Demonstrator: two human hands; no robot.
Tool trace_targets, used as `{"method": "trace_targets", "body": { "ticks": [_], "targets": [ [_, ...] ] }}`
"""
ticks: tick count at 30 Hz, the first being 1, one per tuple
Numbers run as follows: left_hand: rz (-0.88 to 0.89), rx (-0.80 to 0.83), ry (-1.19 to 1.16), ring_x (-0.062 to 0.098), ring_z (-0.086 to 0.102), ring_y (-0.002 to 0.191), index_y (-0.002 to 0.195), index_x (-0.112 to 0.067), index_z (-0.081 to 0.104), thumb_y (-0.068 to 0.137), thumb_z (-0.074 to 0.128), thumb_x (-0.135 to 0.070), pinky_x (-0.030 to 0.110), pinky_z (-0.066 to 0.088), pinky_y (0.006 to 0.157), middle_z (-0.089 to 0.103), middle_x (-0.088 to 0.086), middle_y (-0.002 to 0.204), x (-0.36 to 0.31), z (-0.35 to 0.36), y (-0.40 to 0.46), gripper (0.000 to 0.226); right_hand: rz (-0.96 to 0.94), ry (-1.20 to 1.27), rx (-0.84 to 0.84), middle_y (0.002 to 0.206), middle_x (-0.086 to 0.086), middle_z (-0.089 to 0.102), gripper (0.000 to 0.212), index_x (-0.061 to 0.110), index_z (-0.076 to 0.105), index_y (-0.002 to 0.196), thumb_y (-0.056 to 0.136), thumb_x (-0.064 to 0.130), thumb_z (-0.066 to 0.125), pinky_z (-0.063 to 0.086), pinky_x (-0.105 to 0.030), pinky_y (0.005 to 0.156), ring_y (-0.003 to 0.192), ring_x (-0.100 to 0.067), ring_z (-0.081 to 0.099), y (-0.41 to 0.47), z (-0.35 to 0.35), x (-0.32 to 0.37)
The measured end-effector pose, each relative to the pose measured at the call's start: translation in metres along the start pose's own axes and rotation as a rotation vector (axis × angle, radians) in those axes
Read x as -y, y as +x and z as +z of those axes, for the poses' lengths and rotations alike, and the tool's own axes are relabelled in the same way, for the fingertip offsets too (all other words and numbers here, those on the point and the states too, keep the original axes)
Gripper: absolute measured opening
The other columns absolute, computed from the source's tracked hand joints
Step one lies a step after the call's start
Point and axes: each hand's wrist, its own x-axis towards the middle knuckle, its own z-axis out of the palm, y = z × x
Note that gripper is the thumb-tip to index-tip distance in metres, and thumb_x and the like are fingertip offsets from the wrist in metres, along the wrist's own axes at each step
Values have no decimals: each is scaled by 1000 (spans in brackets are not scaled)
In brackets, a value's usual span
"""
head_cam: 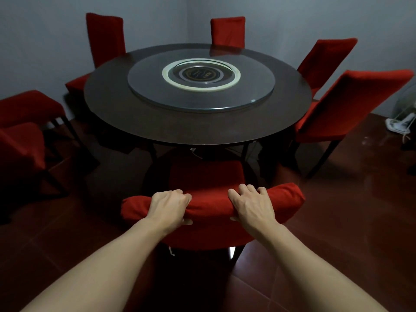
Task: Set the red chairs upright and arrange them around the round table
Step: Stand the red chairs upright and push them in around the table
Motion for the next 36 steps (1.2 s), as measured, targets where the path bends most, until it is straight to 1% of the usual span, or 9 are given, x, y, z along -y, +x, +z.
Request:
{"method": "trace_targets", "body": {
  "ticks": [5,10,15,20,28,32,36],
  "targets": [
    [46,19,52,14,60,95,107,-25,55,80,63,-58,26,40,72,58,-7,103,9,2,-10,44,-23,20,11,114,-2,48,44,21,44,119,84,37,66,30,-34,87,106,-20,47,-3,-1,11],
    [40,16,68,16,58,103,114,-25,53,81,63,-55,29,42,74,55,-5,110,7,-3,-8,46,11,45,-6,113,0,49,42,23,45,117,83,37,67,31,-34,89,106,-19,46,-3,-4,13],
    [-16,-27,36,16,54,106,113,-23,51,80,65,-53,30,43,76,52,-4,110,4,0,-14,47,12,13,-18,116,-1,49,48,21,44,119,82,41,68,33,-35,90,107,-21,46,-6,-1,13],
    [-48,-48,17,17,54,103,112,-22,49,77,68,-53,31,43,79,52,-3,107,3,3,-16,50,11,23,-51,122,-2,48,58,23,43,125,78,44,70,32,-35,96,111,-21,45,-8,0,14],
    [-66,-42,-12,18,54,106,118,-23,46,76,70,-52,32,41,86,54,-2,110,4,5,-24,56,3,21,2,129,-2,44,72,25,38,132,73,49,72,27,-38,105,118,-21,41,-13,-2,19],
    [-60,-55,-33,18,53,108,120,-24,44,76,69,-52,32,38,88,55,-3,112,4,4,-29,58,30,32,38,135,-3,40,81,24,32,138,73,50,72,20,-42,112,126,-23,36,-16,-4,22],
    [-65,-56,-52,18,51,111,128,-26,39,74,69,-56,33,37,92,54,-4,116,5,2,-33,68,53,67,68,141,-4,35,92,25,26,144,70,49,75,11,-46,117,135,-24,26,-19,-7,26]
  ]
}}
